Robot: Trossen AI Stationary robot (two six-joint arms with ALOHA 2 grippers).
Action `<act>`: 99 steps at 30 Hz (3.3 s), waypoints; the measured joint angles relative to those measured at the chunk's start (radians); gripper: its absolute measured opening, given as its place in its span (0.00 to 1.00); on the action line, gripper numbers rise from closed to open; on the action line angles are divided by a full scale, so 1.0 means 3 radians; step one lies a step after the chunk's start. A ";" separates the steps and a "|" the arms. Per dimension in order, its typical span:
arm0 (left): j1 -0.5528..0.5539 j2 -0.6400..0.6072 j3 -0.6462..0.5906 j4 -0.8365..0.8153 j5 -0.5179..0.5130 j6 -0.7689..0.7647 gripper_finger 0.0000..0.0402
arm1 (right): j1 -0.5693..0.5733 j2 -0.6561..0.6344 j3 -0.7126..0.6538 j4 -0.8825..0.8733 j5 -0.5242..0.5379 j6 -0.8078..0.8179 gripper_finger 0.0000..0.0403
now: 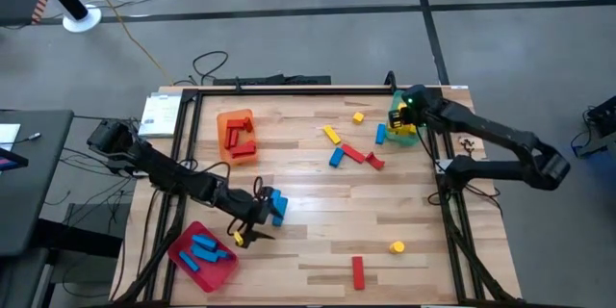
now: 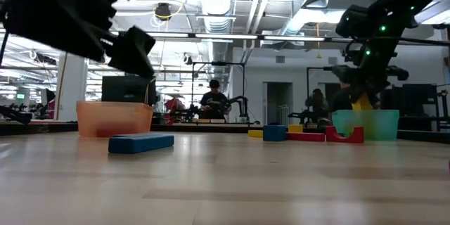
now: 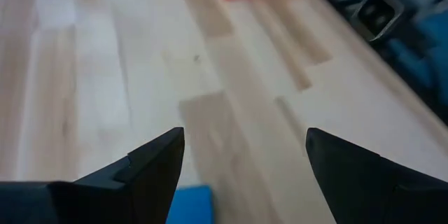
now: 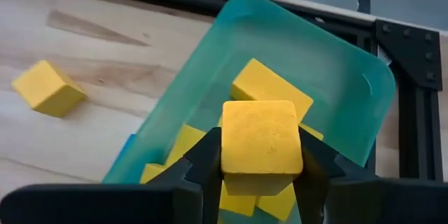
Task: Sort blocks
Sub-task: Put the yellow wooden block into the green bin, then put the blue wooden block into the red bin
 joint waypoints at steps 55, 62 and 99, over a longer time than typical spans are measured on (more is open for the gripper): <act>0.0116 0.0001 0.0181 -0.0592 -0.1057 0.0110 0.73 | 0.2091 -0.0506 0.0005 -0.0231 -0.0129 0.0903 0.65; 0.0116 0.0001 0.0181 -0.0588 -0.1057 0.0099 0.73 | 0.2902 -0.0391 0.0005 -0.0206 0.0259 0.1354 0.65; 0.0565 0.0547 0.0167 -0.0647 -0.0909 -0.0409 0.73 | 0.3895 0.0457 0.0004 0.0914 0.0310 0.1479 0.65</act>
